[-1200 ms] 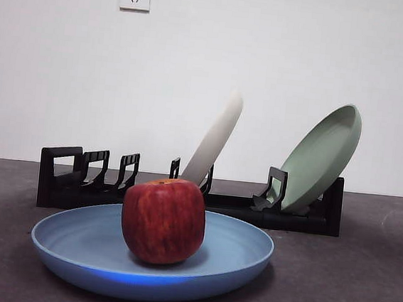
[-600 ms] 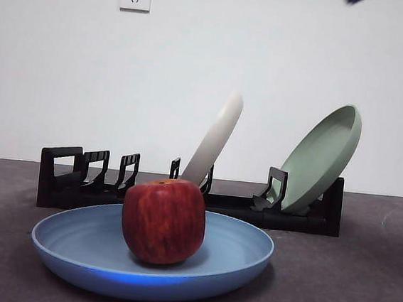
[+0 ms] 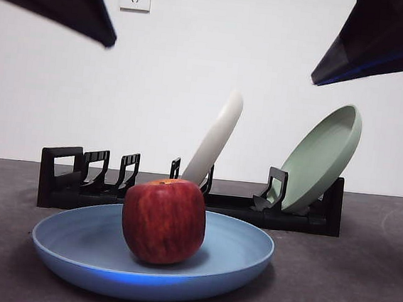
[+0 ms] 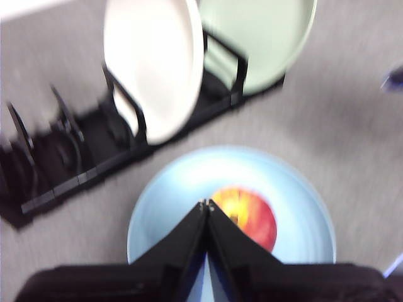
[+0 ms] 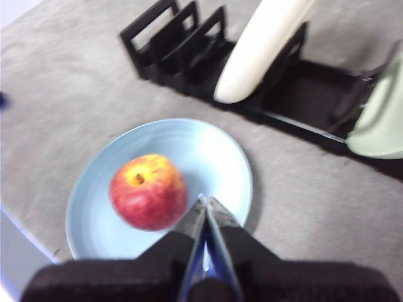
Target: Take the blue plate from the plate rack,put the plate on the table,take the apple from the table,put the apple in the plate
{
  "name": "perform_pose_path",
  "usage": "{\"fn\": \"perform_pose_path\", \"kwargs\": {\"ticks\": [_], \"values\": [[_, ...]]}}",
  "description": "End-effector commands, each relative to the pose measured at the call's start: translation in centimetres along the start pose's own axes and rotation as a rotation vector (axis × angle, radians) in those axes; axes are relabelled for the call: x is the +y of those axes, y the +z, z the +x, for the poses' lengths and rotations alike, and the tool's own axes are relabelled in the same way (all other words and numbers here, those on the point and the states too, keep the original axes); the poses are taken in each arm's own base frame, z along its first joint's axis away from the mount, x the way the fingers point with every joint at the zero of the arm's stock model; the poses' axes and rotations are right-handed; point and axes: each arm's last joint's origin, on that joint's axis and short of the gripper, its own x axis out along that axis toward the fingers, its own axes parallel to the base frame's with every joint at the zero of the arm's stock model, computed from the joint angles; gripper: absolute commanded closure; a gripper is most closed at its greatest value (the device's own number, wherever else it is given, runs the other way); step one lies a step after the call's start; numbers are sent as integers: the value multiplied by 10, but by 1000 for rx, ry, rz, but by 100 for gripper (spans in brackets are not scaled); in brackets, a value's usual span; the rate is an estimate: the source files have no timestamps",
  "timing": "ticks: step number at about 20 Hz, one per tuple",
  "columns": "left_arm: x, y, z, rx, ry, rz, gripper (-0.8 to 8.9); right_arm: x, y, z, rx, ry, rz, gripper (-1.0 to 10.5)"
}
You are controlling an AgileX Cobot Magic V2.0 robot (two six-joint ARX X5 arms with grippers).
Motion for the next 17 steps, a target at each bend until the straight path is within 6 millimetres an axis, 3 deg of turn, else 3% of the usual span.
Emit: {"fn": "perform_pose_path", "kwargs": {"ticks": [1,11,13,17], "values": [[1,-1,1,-1,17,19,815,0,-3,1,3,-5,11,946],[2,-2,-1,4,9,52,815,0,-3,0,-1,-2,11,946],[16,4,-8,-47,83,39,815,0,-3,0,-1,-2,11,947],[54,0,-18,-167,53,-91,815,0,-3,0,-4,-2,11,946]]}}
